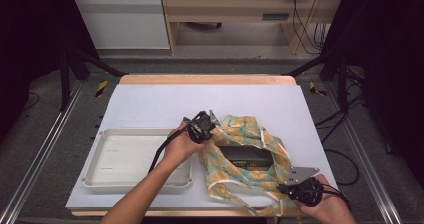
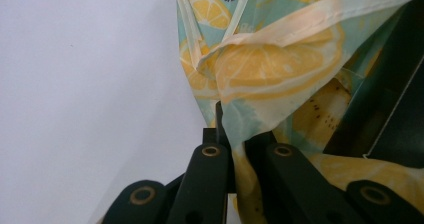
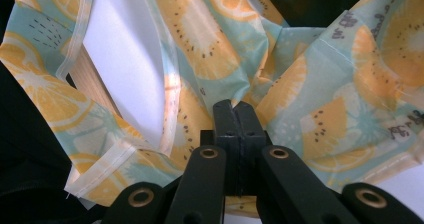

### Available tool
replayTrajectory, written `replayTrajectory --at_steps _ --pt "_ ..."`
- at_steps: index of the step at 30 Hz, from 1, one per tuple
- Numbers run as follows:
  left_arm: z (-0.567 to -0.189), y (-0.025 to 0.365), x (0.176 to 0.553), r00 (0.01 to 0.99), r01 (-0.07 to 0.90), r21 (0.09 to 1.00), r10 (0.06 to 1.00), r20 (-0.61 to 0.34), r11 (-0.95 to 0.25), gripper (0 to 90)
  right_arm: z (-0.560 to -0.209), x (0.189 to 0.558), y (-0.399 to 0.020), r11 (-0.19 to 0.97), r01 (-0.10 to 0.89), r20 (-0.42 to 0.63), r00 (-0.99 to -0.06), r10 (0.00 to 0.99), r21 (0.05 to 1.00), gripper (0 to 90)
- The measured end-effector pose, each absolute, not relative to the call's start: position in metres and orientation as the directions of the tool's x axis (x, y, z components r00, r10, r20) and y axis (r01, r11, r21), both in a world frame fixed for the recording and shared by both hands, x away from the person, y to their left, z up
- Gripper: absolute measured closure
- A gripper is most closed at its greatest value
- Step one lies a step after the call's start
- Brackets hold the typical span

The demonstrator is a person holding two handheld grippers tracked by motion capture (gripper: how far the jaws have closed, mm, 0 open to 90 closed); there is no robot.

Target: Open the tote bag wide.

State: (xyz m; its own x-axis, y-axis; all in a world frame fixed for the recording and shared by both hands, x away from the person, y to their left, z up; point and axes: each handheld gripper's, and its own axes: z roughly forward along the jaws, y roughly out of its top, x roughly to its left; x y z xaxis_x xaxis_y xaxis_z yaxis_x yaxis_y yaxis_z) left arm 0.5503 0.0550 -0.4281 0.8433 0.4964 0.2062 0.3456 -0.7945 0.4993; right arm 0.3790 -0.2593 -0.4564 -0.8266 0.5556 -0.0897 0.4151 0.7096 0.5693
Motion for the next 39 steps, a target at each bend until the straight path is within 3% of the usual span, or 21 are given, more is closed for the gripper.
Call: replayTrajectory --at_steps 32,35,37,38,39 --pt "-0.426 0.069 0.564 0.832 0.388 0.504 0.529 0.167 -0.771 89.7 -0.452 0.369 -0.261 0.730 0.423 -0.088 -0.833 0.547 0.537 90.0" --pt "-0.419 0.071 0.554 0.840 0.366 0.521 0.515 0.171 -0.771 87.1 -0.450 0.372 -0.263 0.709 0.426 -0.097 -0.817 0.568 0.562 90.0" --pt "-0.411 0.076 0.542 0.844 0.339 0.537 0.501 0.189 -0.773 77.6 -0.446 0.373 -0.264 0.682 0.410 -0.100 -0.811 0.577 0.605 81.9" --pt "-0.411 0.076 0.542 0.844 0.339 0.537 0.501 0.189 -0.773 73.7 -0.446 0.373 -0.264 0.682 0.410 -0.100 -0.811 0.577 0.605 81.9" --pt "-0.402 0.080 0.534 0.837 0.320 0.567 0.507 0.206 -0.759 68.7 -0.442 0.373 -0.262 0.671 0.398 -0.120 -0.801 0.587 0.625 74.6"
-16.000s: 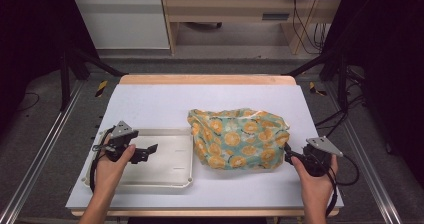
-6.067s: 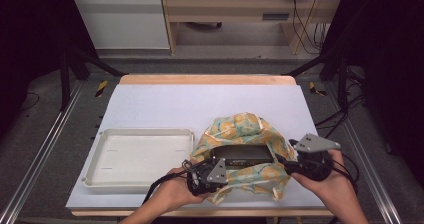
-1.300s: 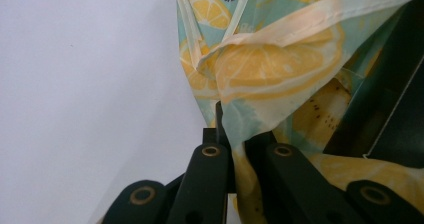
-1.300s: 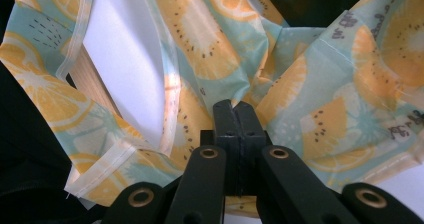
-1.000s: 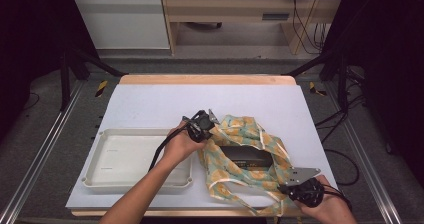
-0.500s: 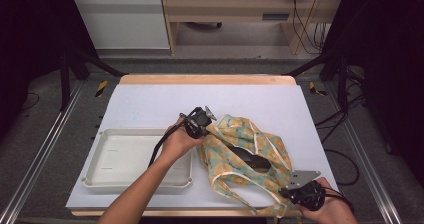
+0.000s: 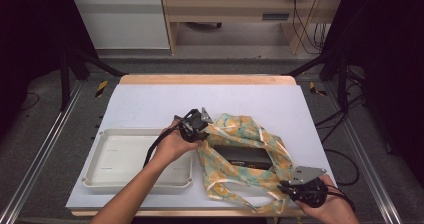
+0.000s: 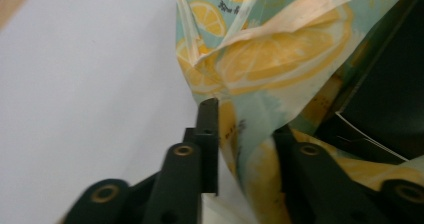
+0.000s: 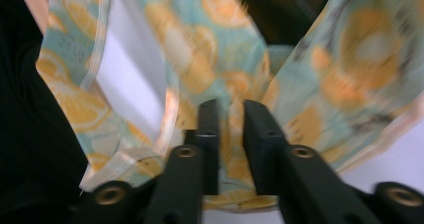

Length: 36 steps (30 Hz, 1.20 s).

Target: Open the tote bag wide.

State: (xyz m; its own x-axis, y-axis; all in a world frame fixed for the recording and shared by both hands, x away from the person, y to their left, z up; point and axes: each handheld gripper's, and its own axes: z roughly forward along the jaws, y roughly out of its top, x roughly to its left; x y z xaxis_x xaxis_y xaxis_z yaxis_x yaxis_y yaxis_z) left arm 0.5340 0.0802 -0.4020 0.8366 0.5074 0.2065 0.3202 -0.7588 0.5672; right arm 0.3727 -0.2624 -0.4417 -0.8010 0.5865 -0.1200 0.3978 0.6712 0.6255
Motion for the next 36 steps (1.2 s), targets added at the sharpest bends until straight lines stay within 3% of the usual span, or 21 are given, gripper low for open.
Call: replayTrajectory --at_steps 4,9,14,17,18,21,24,30,36 --pt "-0.384 0.087 0.523 0.831 0.286 0.618 0.510 0.221 -0.733 60.8 -0.431 0.371 -0.261 0.655 0.376 -0.139 -0.792 0.594 0.656 64.6" --pt "-0.358 0.090 0.500 0.838 0.218 0.650 0.480 0.257 -0.728 58.9 -0.417 0.369 -0.260 0.648 0.358 -0.156 -0.787 0.597 0.672 60.3" --pt "-0.359 0.078 0.492 0.853 0.212 0.621 0.453 0.260 -0.755 57.5 -0.407 0.375 -0.254 0.627 0.341 -0.170 -0.773 0.611 0.700 65.3" --pt "-0.371 0.071 0.501 0.857 0.242 0.571 0.449 0.253 -0.784 53.0 -0.410 0.386 -0.242 0.639 0.351 -0.181 -0.768 0.615 0.684 74.5" --pt "-0.376 0.070 0.504 0.854 0.244 0.570 0.452 0.256 -0.784 51.8 -0.414 0.393 -0.236 0.650 0.359 -0.182 -0.769 0.613 0.670 78.9" --pt "-0.381 0.071 0.503 0.857 0.245 0.606 0.462 0.230 -0.757 45.5 -0.418 0.398 -0.231 0.657 0.372 -0.178 -0.770 0.613 0.655 80.8" --pt "-0.373 0.074 0.494 0.861 0.191 0.672 0.451 0.236 -0.716 45.3 -0.427 0.407 -0.228 0.674 0.402 -0.177 -0.765 0.619 0.620 88.0" --pt "-0.355 0.069 0.469 0.858 0.144 0.730 0.452 0.245 -0.669 49.2 -0.427 0.407 -0.226 0.673 0.399 -0.181 -0.763 0.620 0.622 90.0" --pt "-0.367 0.054 0.449 0.892 0.146 0.660 0.386 0.234 -0.737 54.2 -0.428 0.407 -0.224 0.683 0.401 -0.184 -0.767 0.615 0.611 90.0"
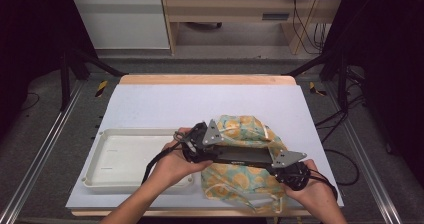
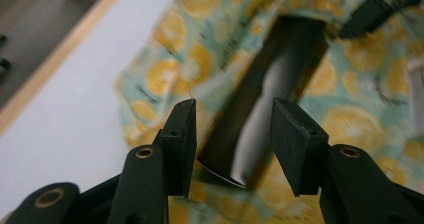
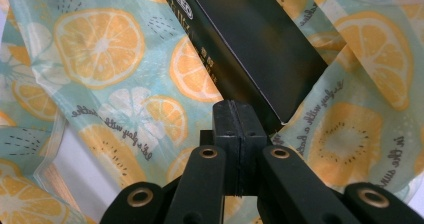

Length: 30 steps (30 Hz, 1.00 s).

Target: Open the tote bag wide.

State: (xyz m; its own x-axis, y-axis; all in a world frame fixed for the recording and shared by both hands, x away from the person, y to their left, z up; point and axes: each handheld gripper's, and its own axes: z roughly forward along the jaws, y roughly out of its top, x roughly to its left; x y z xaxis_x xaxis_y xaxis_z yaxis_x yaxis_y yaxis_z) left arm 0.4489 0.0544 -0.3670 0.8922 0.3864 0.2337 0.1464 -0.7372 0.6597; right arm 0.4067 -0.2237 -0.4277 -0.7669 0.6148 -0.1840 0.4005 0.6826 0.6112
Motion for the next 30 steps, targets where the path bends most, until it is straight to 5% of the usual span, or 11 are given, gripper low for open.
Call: replayTrajectory --at_steps 7,13,30 --pt "-0.410 0.061 0.438 0.873 0.242 0.610 0.444 0.201 -0.754 60.0 -0.434 0.413 -0.229 0.691 0.422 -0.198 -0.753 0.627 0.587 90.0" --pt "-0.430 0.063 0.426 0.871 0.273 0.595 0.457 0.179 -0.756 83.5 -0.441 0.426 -0.242 0.635 0.454 -0.160 -0.722 0.673 0.626 90.0" --pt "-0.460 0.051 0.432 0.830 0.359 0.496 0.514 0.219 -0.791 87.0 -0.462 0.438 -0.272 0.565 0.571 -0.125 -0.628 0.768 0.596 90.0"
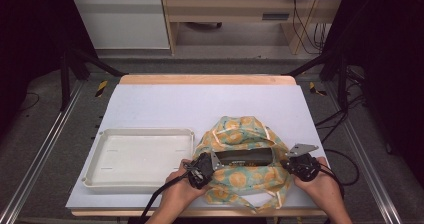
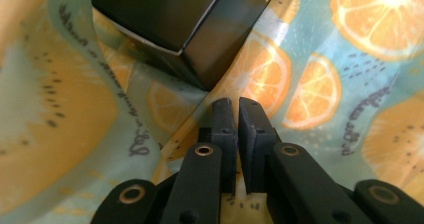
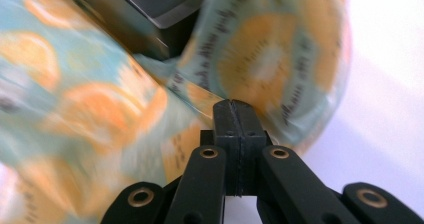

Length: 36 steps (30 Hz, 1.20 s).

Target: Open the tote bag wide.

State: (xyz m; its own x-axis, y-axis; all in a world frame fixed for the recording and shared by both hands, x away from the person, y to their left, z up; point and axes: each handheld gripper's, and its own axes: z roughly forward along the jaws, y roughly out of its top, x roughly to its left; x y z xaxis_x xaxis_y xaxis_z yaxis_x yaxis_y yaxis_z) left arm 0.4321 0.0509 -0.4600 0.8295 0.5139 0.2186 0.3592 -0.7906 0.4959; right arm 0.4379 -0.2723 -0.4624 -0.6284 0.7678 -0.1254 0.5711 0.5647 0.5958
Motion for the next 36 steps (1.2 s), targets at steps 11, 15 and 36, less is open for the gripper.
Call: replayTrajectory --at_steps 11,15,36 --pt "-0.460 0.054 0.434 0.834 0.349 0.478 0.500 0.234 -0.806 88.6 -0.450 0.429 -0.276 0.549 0.532 -0.121 -0.638 0.761 0.645 90.0" --pt "-0.459 0.055 0.435 0.840 0.349 0.475 0.495 0.223 -0.808 90.0 -0.424 0.423 -0.266 0.553 0.459 -0.140 -0.669 0.730 0.695 90.0" --pt "-0.457 0.058 0.443 0.850 0.351 0.452 0.481 0.213 -0.820 90.0 -0.455 0.517 -0.254 0.489 0.576 -0.030 -0.627 0.779 0.655 90.0"
